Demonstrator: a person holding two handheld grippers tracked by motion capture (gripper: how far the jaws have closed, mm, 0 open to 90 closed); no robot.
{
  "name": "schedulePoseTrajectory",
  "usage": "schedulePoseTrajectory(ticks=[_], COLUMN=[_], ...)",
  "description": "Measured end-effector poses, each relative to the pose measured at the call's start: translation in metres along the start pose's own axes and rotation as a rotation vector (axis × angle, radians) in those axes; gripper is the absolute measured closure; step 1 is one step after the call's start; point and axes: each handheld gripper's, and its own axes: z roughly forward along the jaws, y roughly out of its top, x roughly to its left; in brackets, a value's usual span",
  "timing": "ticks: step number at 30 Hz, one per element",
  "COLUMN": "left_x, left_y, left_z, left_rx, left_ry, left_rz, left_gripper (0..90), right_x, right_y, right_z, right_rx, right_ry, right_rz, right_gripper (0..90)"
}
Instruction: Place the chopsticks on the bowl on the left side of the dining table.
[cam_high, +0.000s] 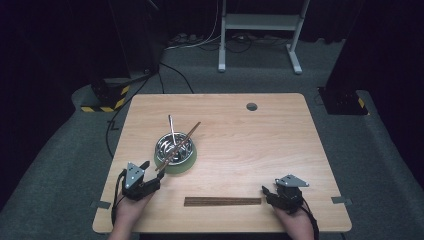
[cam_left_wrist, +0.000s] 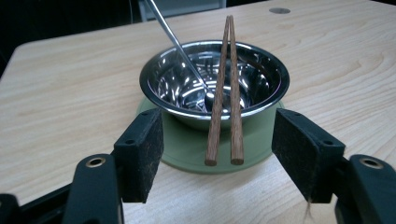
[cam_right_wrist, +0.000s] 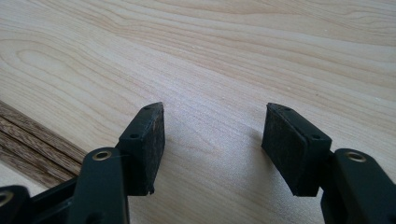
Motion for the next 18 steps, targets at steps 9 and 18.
schedulePoseTrajectory(ticks=[9, 18], left_x=[0.007, -0.007], left_y=[-0.002, -0.005], left_z=[-0.010, 0.008], left_rx=[-0.014, 0.032], left_ry=[-0.063, -0.060], left_rz=[-0.035, 0.001], left_gripper=[39.5, 43.6], right_x=[0.000, 0.000], right_y=[0.000, 0.000], right_z=[0.000, 0.000], right_rx=[0.000, 0.000], right_ry=[-0.001, -0.001], right_rz=[0.000, 0.001], right_gripper=[39.0, 39.0])
